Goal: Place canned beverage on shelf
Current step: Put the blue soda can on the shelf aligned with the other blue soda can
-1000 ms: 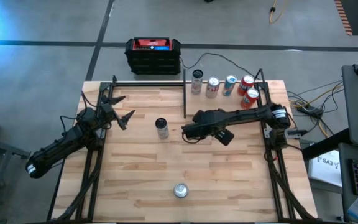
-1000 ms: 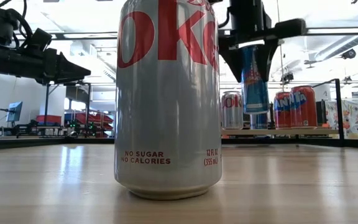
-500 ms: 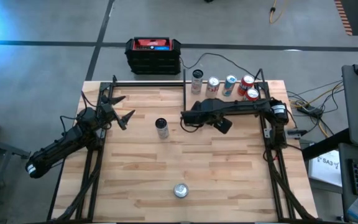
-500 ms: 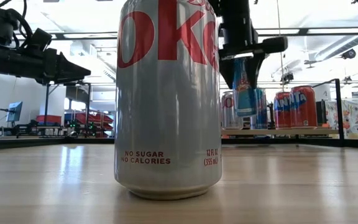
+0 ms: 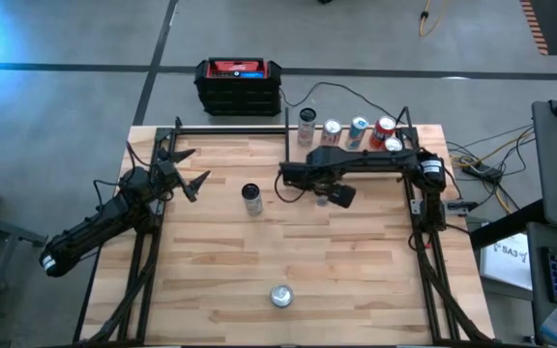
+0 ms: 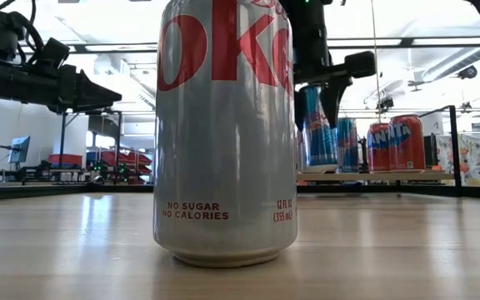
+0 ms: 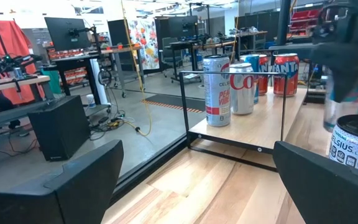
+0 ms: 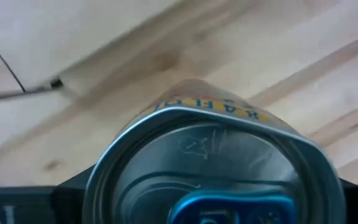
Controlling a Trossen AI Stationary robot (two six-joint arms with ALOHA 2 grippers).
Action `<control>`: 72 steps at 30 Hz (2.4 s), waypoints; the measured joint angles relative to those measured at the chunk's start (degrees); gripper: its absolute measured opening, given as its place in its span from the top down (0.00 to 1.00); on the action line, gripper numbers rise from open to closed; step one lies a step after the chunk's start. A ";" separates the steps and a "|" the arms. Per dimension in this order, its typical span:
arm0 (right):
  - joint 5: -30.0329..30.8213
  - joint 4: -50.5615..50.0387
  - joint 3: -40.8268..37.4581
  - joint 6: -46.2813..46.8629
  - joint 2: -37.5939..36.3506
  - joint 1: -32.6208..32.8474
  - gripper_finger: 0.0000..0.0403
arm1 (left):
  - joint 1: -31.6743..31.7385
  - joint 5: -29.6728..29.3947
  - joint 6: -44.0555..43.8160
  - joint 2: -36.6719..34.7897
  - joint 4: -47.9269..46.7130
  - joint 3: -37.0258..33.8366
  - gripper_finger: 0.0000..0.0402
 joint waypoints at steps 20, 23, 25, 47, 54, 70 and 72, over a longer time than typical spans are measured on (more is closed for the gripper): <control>0.96 4.98 -0.15 -0.16 6.82 3.61 0.44 | 0.00 0.00 0.02 0.00 0.02 0.00 0.01; 1.50 5.35 -0.15 -0.35 6.84 3.81 0.44 | 0.01 0.01 -0.01 0.00 0.02 -0.01 0.01; 1.74 5.44 -0.15 -0.85 6.84 3.92 0.44 | 0.01 0.00 -0.01 0.00 0.02 0.00 0.01; 11.93 10.93 -0.25 -0.63 6.67 7.58 0.32 | 0.00 0.02 0.00 -0.02 0.02 0.00 0.01; 11.85 11.33 -0.28 -2.05 6.67 8.26 0.32 | 0.02 0.00 -0.01 -0.02 0.02 -0.01 0.01; 31.48 7.15 -0.35 0.40 6.67 17.86 0.32 | 0.00 0.00 0.00 -0.02 0.02 0.00 0.01; 33.93 6.87 -0.65 0.61 6.67 18.77 0.32 | 0.01 0.02 0.00 -0.02 0.02 0.00 0.01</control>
